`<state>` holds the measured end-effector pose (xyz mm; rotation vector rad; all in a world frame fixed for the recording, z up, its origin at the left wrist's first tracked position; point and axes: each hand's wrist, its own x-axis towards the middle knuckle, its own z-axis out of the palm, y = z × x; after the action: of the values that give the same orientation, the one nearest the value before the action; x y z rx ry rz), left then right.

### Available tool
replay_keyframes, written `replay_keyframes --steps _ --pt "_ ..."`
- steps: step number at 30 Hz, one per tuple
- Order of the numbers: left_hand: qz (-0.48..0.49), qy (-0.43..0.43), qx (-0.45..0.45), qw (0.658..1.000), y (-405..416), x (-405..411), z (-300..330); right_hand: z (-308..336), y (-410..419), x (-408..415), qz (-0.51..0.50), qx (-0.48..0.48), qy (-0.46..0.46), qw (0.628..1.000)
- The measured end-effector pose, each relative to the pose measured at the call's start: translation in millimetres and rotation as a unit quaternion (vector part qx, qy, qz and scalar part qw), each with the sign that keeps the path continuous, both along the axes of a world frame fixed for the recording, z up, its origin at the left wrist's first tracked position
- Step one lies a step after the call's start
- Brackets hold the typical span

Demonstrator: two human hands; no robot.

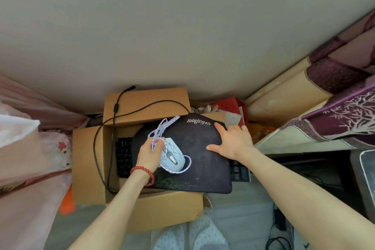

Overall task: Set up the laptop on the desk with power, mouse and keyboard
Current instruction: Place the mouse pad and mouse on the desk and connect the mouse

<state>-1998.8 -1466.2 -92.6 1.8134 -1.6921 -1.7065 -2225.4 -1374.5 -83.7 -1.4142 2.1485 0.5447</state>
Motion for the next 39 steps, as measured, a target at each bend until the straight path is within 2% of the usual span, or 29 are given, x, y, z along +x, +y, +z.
replay_keyframes --steps 5,13,17,23,26,31,39 --pt "0.037 -0.032 0.013 0.999 4.7 -8.5 9.1 11.7 11.7 5.1 0.099 -0.133 0.02 0.986" --pt "0.043 -0.074 -0.094 0.992 16.4 13.5 73.1 68.6 12.9 40.5 0.111 -0.141 0.016 0.984" --pt "-0.015 -0.081 -0.161 0.984 12.8 21.4 111.8 106.9 5.1 61.1 0.136 -0.151 0.026 0.979" --pt "-0.094 -0.07 -0.276 0.954 8.4 29.7 188.7 206.1 17.5 70.9 0.201 -0.157 0.096 0.962" --pt "-0.142 -0.025 -0.339 0.93 16.6 17.7 235.4 267.5 53.5 66.5 0.181 -0.177 0.185 0.949" --pt "-0.215 0.059 -0.43 0.875 48.8 -28.2 309.9 351.6 133.6 50.5 0.145 -0.244 0.257 0.924" --pt "-0.379 0.183 -0.492 0.762 183.4 -110.2 401.6 449.4 321.0 57.8 -0.009 -0.288 0.421 0.86"
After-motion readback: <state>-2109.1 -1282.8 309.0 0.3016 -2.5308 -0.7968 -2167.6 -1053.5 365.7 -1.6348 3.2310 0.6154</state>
